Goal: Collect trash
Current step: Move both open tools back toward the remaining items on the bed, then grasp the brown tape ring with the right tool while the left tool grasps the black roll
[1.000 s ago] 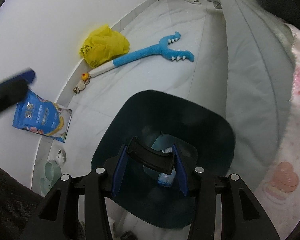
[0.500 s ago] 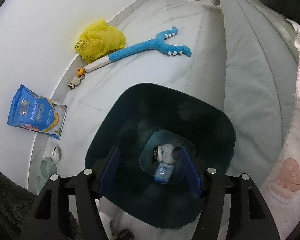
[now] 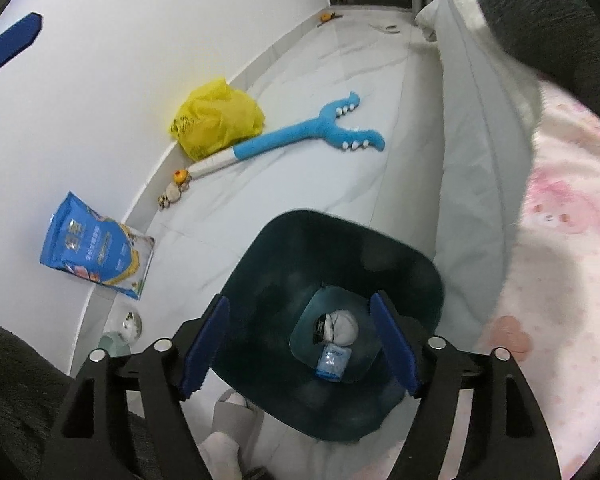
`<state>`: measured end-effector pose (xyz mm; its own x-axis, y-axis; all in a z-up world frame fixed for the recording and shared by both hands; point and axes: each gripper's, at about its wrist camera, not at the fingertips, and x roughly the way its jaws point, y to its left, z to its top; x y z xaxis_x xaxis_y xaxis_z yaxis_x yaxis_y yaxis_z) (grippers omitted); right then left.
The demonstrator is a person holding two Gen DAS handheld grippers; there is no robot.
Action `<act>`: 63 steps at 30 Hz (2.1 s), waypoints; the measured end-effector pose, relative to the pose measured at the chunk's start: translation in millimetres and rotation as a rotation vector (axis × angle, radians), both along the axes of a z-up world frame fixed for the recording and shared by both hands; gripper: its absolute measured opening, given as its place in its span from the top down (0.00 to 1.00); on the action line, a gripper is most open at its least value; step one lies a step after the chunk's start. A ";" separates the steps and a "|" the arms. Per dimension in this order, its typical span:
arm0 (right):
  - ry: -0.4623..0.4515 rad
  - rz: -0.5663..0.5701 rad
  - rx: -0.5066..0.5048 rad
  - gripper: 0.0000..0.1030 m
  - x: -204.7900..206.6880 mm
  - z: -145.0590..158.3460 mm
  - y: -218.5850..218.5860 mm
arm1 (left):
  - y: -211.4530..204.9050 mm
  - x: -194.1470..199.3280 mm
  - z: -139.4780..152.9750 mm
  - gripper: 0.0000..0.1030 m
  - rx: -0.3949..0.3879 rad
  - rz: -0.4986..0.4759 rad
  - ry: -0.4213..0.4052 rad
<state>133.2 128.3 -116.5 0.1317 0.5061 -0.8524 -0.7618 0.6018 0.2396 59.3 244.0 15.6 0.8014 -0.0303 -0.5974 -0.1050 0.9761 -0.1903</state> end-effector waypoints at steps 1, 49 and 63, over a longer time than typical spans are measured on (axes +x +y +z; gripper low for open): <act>-0.003 -0.007 0.017 0.27 1.3 5.4 -5.0 | -3.0 1.1 2.5 0.39 0.004 -0.001 -0.006; -0.308 -0.317 0.023 0.17 79.4 81.7 -286.1 | -180.8 112.3 -8.4 0.23 0.090 -0.258 -0.021; -0.271 -0.302 0.022 0.17 112.7 62.9 -324.8 | -232.3 151.6 -43.6 0.23 0.099 -0.366 0.045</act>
<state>245.9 -196.4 -53.6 0.4954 0.4282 -0.7558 -0.5893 0.8049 0.0698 210.9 11.7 -28.1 0.7212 -0.2502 -0.6460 0.2481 0.9639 -0.0963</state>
